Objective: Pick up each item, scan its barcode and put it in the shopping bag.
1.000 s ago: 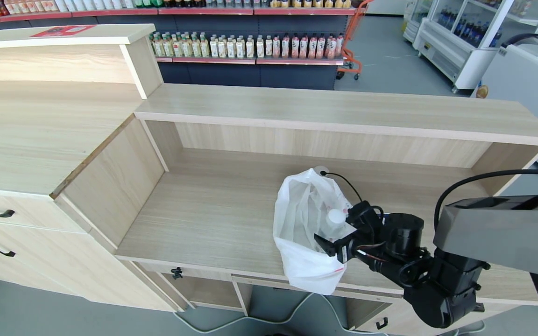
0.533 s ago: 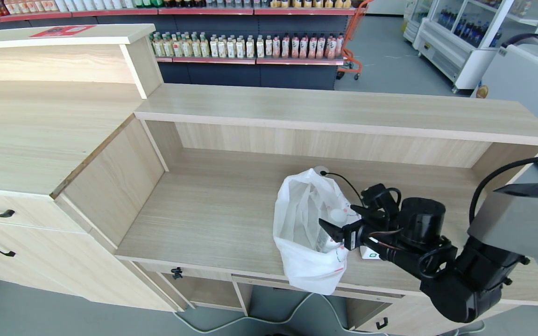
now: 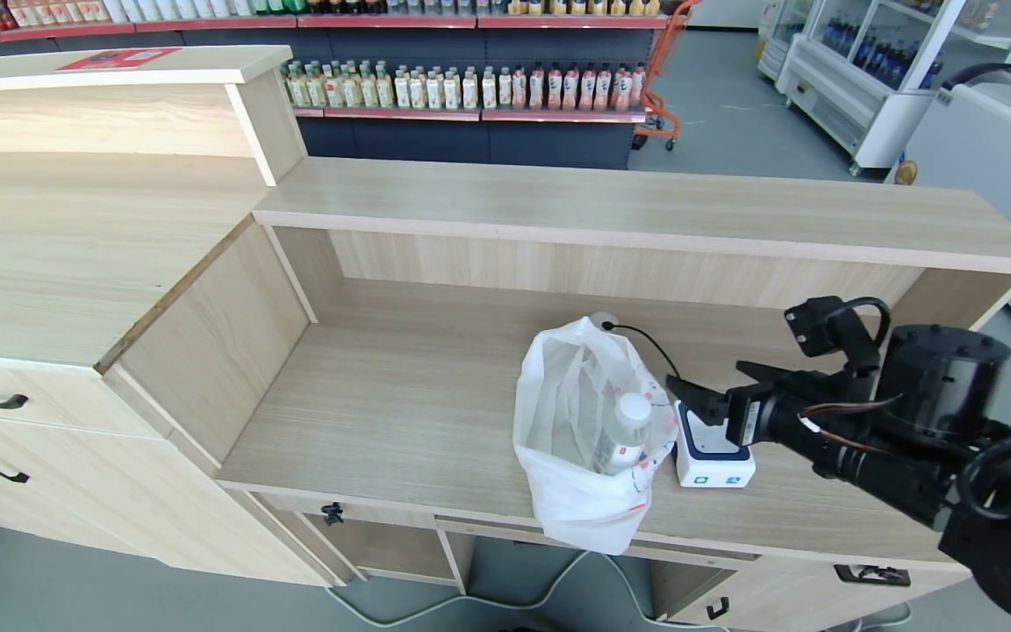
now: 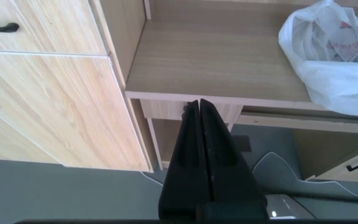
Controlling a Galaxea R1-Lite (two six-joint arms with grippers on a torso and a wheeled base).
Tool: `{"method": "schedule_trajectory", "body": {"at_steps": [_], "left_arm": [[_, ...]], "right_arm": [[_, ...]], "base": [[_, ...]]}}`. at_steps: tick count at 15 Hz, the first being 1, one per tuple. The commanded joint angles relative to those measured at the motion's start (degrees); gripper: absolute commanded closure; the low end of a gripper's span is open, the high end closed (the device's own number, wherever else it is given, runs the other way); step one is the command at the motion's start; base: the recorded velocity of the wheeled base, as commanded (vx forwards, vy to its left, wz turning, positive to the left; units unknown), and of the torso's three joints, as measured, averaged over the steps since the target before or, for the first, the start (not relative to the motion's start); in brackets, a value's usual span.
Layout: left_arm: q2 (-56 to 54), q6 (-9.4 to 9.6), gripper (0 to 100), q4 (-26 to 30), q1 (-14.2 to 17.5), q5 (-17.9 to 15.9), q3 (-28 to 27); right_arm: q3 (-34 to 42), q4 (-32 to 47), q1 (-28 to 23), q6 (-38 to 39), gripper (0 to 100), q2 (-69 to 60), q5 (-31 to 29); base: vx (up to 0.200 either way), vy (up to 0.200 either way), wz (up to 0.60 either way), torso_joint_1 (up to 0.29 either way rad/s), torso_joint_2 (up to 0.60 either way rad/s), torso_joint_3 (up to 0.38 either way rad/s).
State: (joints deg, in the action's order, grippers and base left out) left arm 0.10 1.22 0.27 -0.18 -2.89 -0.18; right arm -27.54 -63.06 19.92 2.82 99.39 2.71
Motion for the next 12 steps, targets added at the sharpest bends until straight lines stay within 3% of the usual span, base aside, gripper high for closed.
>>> {"method": "schedule_trajectory", "body": {"at_steps": [1, 6, 12], "left_arm": [[0.0, 0.01, 100, 0.0, 0.0, 0.0, 0.0], [0.0, 0.01, 100, 0.0, 0.0, 0.0, 0.0], [0.0, 0.1, 100, 0.0, 0.0, -0.1, 0.0]], "right_arm": [[3.5, 6.1, -6.1, -1.1, 0, -10.0, -1.7], [5.8, 9.2, -17.4, -7.9, 0, -10.8, -0.7], [10.8, 10.8, -24.7, -15.1, 0, -10.5, -0.5]], "base": [[0.0, -0.2, 0.0, 0.002, 0.0, 0.002], [0.0, -0.2, 0.0, 0.0, 0.0, 0.003], [0.0, -0.2, 0.0, 0.002, 0.0, 0.003]]}}
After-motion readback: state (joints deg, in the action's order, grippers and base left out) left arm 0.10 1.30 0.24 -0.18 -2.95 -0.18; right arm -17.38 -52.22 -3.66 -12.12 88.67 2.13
